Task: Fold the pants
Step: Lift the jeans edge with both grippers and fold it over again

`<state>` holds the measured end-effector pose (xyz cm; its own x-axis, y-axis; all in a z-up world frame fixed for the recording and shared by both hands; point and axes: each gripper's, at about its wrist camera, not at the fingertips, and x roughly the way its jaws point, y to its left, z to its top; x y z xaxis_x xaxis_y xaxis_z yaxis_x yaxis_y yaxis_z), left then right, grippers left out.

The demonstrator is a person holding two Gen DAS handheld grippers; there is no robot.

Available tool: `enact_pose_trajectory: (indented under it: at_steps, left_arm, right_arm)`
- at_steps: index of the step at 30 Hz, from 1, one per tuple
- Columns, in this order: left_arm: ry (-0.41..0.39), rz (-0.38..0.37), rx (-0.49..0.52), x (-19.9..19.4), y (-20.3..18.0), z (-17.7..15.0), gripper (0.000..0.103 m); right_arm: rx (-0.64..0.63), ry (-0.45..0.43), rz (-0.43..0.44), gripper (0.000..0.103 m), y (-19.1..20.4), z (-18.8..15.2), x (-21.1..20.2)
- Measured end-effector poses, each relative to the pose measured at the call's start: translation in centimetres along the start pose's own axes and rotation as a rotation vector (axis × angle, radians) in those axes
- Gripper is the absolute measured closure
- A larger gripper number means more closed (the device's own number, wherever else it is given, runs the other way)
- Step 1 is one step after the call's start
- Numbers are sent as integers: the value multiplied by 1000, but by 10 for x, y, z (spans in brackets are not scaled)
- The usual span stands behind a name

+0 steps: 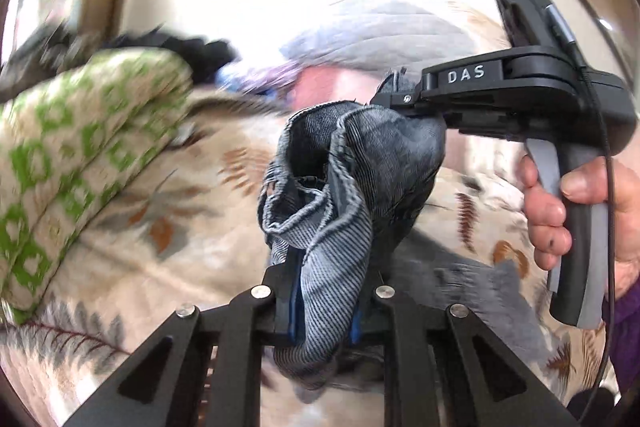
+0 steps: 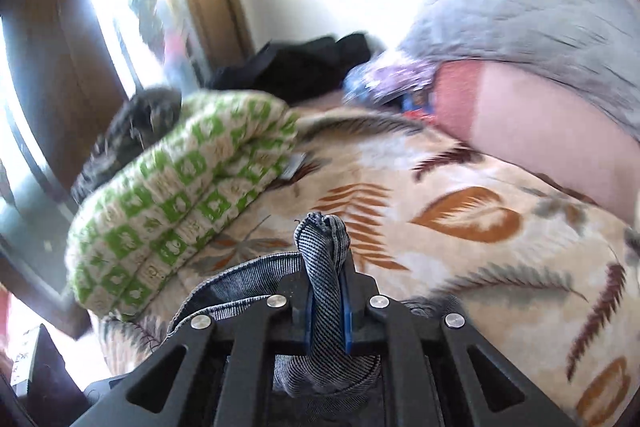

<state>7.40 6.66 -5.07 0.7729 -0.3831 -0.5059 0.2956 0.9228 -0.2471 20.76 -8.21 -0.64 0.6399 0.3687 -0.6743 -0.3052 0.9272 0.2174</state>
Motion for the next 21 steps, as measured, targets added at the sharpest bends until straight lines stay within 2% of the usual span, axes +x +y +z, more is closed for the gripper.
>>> enact_pose_trajectory:
  at_steps: [5, 9, 12, 15, 21]
  left_arm:
    - [-2, -114, 153, -8, -78, -6, 85]
    - [81, -218, 297, 6, -152, -25, 86]
    - [115, -246, 392, 18, -196, -41, 86]
    - [165, -267, 438, 31, -225, -56, 86]
    - [241, -236, 516, 59, -255, -80, 86]
  right_arm:
    - [143, -72, 5, 93, -71, -27, -69]
    - [234, -116, -4, 93, -130, -53, -106]
    - [301, -138, -6, 93, -169, -71, -125]
    - [381, -147, 4, 93, -211, -95, -134]
    - [523, -152, 48, 92, -270, -144, -127]
